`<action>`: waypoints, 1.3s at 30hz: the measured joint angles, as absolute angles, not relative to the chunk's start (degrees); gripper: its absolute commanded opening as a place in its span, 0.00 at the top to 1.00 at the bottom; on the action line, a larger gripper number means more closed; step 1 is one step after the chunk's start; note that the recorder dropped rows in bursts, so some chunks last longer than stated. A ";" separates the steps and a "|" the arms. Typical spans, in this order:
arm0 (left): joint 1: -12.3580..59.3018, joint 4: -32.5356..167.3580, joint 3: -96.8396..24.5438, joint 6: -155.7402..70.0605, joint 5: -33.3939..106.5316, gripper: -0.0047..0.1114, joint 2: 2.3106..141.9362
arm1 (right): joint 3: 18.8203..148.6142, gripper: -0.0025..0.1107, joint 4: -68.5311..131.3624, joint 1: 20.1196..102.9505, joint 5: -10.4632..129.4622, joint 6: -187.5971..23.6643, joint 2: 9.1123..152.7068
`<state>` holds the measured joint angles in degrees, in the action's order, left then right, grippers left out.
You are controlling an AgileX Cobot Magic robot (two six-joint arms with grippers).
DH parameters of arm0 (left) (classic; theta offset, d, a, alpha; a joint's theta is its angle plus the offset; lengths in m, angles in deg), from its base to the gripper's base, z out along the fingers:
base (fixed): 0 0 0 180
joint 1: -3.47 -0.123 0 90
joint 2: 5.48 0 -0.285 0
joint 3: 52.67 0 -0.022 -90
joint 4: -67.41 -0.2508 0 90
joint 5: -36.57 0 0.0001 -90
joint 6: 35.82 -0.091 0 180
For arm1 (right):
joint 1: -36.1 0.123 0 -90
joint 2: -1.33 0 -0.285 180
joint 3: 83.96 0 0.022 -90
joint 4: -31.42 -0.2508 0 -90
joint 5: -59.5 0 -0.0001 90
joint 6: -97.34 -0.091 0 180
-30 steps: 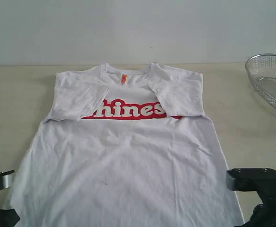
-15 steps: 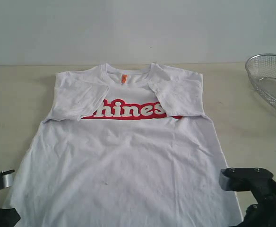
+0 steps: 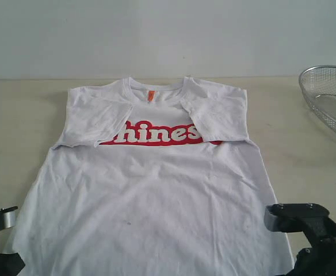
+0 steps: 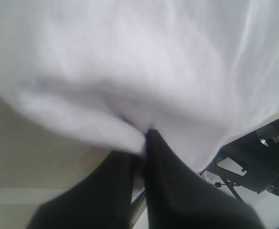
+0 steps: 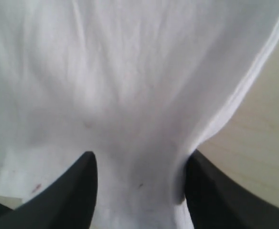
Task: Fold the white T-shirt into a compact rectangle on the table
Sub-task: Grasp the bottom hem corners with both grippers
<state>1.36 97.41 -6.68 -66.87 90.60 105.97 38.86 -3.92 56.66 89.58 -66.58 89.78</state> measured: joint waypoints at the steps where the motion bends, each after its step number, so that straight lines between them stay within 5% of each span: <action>1: 1.36 97.41 -6.68 -66.87 90.60 0.92 105.97 | 38.86 0.55 -3.92 56.66 89.58 -66.58 89.92; 11: 1.36 97.41 -6.68 -66.87 90.60 0.92 105.97 | 40.39 0.56 -12.63 56.66 90.90 -58.91 96.83; 20: 1.36 97.41 -6.68 -66.87 90.60 0.92 105.97 | 40.67 0.98 -14.01 56.66 91.06 -57.10 98.77; 39: 1.36 97.95 -9.67 -67.84 94.78 0.92 104.73 | 39.23 0.98 -11.53 56.66 88.29 -57.23 94.01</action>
